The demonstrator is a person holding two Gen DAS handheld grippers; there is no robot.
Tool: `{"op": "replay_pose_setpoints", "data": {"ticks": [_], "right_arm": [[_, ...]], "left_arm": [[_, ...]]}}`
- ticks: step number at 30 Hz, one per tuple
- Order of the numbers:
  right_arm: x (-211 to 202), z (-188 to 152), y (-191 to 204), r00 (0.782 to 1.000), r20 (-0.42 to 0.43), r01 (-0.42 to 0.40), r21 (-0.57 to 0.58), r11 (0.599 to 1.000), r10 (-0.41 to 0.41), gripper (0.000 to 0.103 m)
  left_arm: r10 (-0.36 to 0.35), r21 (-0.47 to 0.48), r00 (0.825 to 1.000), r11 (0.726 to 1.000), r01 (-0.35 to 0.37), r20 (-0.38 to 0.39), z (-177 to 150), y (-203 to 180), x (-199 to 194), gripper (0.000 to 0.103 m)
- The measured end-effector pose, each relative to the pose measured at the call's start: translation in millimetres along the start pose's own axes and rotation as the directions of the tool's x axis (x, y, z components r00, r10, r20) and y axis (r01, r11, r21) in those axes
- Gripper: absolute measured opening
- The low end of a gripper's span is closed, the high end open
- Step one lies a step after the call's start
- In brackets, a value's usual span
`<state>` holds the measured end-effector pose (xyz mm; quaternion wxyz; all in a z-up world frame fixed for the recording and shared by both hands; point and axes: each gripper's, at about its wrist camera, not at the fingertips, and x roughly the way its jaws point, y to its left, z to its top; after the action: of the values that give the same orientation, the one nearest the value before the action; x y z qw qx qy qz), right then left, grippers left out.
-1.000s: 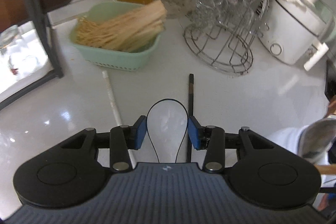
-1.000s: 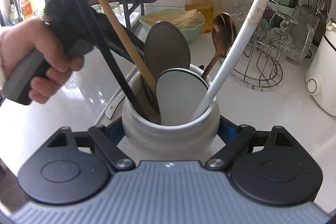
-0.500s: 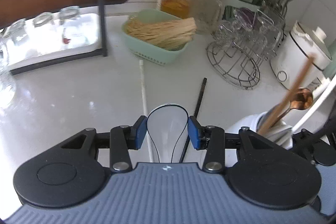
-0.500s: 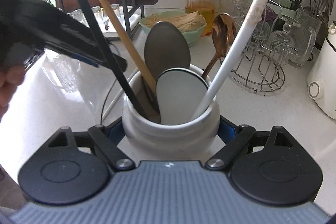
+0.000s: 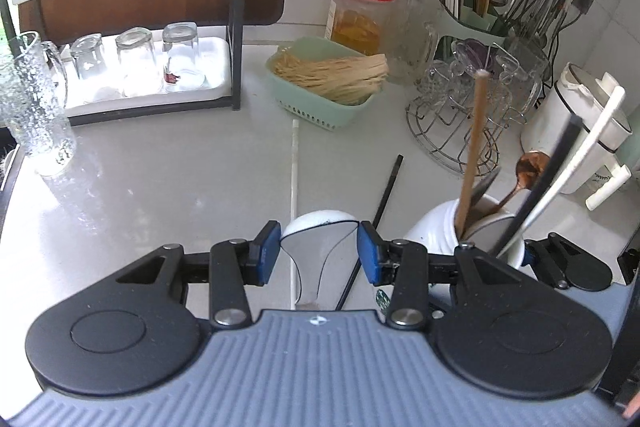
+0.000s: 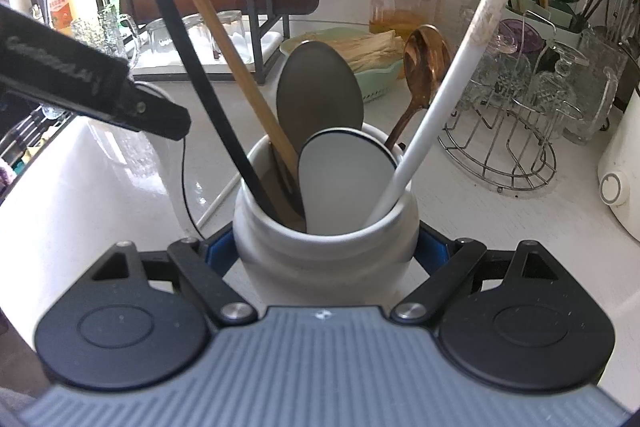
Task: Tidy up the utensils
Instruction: 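Lift the white spoon with the left tool toward the crock, then lower the white spoon into the crock held by the right tool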
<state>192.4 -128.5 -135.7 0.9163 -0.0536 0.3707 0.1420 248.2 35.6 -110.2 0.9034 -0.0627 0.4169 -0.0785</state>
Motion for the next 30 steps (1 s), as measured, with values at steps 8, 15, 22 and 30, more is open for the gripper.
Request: {"op": "replay_pose_setpoints", "data": {"ticks": [8, 15, 22, 30], "right_arm": [[3, 0, 3, 1.000, 0.012, 0.000, -0.003, 1.000, 0.000, 0.091], [5, 1, 5, 1.000, 0.014, 0.004, -0.005, 1.000, -0.004, 0.091], [5, 0, 6, 1.000, 0.018, 0.012, -0.008, 1.000, -0.012, 0.091], [4, -1, 8, 1.000, 0.024, 0.020, -0.006, 1.000, -0.020, 0.091]], "left_arm": [[0.015, -0.015, 1.000, 1.000, -0.015, -0.004, -3, 0, -11, 0.048], [0.002, -0.027, 1.000, 1.000, -0.002, -0.003, 2, -2, -39, 0.047], [-0.035, -0.017, 0.999, 0.999, 0.035, 0.018, 13, -15, -79, 0.047], [-0.076, 0.022, 0.994, 0.997, 0.075, 0.084, 36, -32, -124, 0.047]]}}
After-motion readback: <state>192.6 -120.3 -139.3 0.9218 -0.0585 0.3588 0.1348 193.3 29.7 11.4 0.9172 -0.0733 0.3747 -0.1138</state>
